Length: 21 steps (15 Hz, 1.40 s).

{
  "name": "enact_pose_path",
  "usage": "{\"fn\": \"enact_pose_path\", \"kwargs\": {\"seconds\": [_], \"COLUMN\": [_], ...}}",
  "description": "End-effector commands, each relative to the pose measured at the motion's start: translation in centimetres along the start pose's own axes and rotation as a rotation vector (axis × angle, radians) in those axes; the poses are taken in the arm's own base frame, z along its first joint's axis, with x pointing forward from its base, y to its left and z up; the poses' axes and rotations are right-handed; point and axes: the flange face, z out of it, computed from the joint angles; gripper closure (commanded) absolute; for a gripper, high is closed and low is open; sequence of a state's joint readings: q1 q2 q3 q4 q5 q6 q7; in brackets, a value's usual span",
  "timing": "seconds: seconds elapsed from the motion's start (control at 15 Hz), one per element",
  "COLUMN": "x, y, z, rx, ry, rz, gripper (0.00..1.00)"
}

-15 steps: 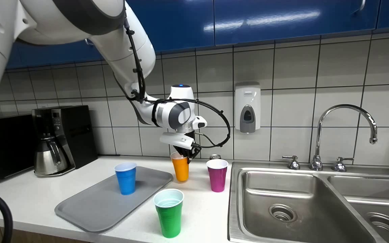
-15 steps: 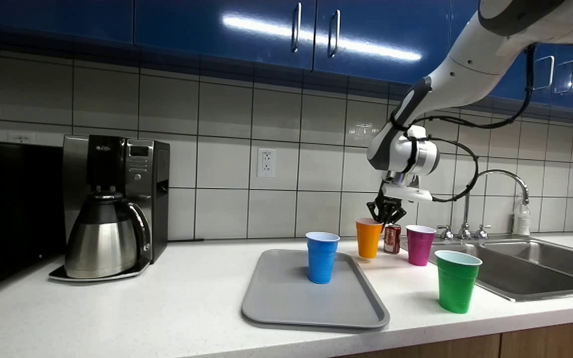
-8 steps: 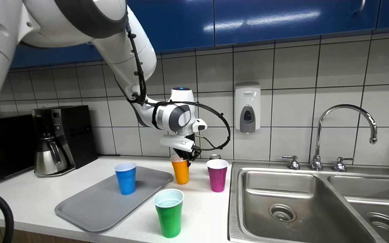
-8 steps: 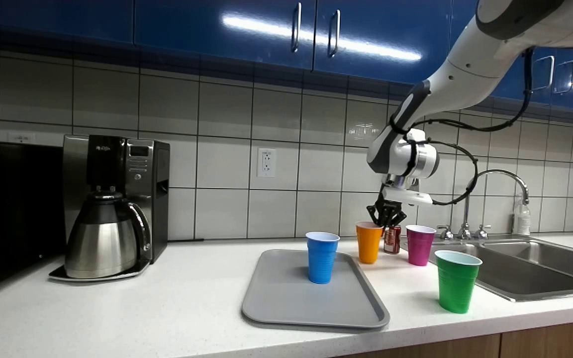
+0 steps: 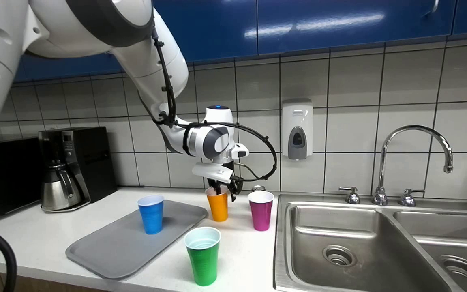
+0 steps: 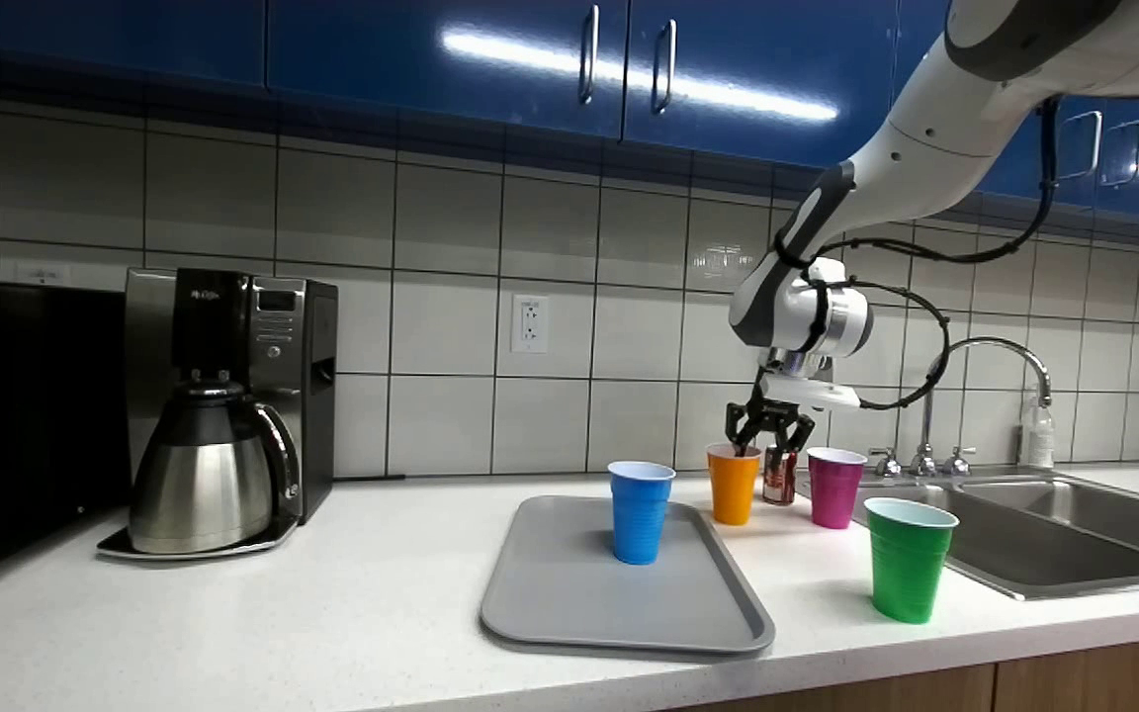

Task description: Remove the cups from the tray.

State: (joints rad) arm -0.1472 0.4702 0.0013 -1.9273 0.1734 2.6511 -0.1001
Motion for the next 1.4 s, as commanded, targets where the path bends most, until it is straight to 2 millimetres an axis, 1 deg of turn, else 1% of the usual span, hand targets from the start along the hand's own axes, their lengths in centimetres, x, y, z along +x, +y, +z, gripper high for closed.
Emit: {"fn": "enact_pose_path", "kwargs": {"seconds": [0.0,0.07,0.4,0.8,1.13,1.33], "x": [0.6,0.5,0.6,0.9,1.0,0.8], "y": [0.6,0.6,0.9,0.9,-0.1,-1.3], "z": [-0.9,-1.1,-2.1,-4.5,-6.6,-7.8], "rx": [0.007,0.006,0.007,0.016,0.029,0.046], "ry": [0.002,0.005,0.023,0.067,0.099,0.112], "rz": [-0.015,-0.015,-0.009,-0.009,-0.029,-0.051], "gripper": [0.05,0.0,0.0,0.0,0.0,0.0]}}
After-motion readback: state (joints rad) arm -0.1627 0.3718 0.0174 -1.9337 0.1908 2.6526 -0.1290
